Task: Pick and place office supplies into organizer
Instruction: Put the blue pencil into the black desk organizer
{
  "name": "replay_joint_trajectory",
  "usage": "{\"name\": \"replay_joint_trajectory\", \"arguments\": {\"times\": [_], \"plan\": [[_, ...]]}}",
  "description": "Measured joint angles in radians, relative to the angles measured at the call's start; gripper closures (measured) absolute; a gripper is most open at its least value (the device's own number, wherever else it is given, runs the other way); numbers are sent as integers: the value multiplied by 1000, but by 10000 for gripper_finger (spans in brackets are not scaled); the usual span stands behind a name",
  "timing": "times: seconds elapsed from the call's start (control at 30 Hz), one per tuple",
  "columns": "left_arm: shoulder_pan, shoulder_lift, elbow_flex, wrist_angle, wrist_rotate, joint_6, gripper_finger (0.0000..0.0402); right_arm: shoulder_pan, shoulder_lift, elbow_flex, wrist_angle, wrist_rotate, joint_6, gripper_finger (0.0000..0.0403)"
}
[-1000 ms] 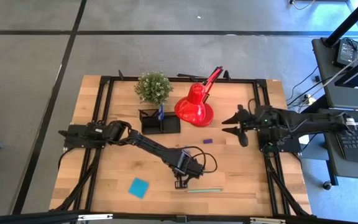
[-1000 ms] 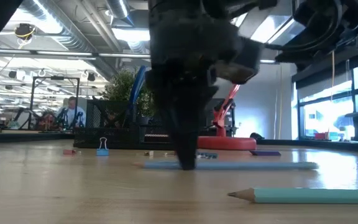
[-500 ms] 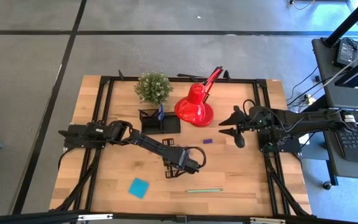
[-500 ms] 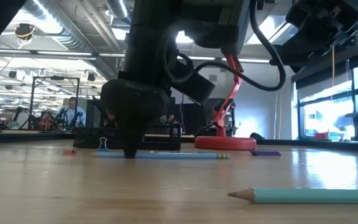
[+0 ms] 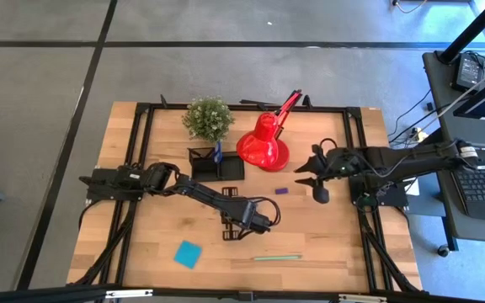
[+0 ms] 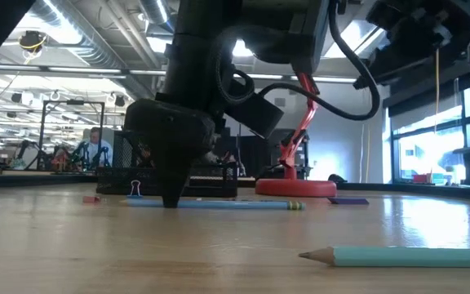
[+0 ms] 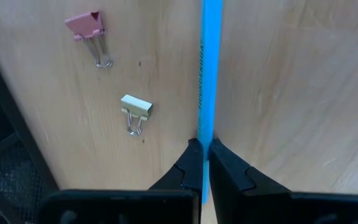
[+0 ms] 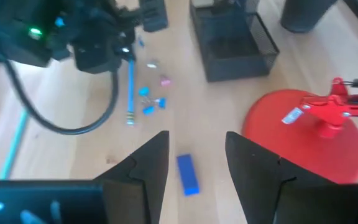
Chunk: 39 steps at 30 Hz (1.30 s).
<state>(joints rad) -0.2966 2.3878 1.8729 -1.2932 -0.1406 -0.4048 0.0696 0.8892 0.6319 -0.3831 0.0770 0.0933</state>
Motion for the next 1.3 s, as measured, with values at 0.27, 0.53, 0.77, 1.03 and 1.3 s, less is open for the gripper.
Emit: {"name": "replay_joint_trajectory", "arguments": {"times": [0.27,0.53,0.77,1.03,1.3], "plan": [[-2,0,-1,5,-20,62,394,33,232,225,-205,33,13,241],[-2,0,-2,10,-42,70,394,34,373,356,-309,61,9,241],[-13,0,-2,10,-34,52,397,34,384,380,-312,62,-23,241],[-19,-27,-18,49,-34,111,397,34,382,381,-311,62,-22,241],[-22,-198,-293,419,-47,52,398,34,382,381,-309,62,-22,241]]}}
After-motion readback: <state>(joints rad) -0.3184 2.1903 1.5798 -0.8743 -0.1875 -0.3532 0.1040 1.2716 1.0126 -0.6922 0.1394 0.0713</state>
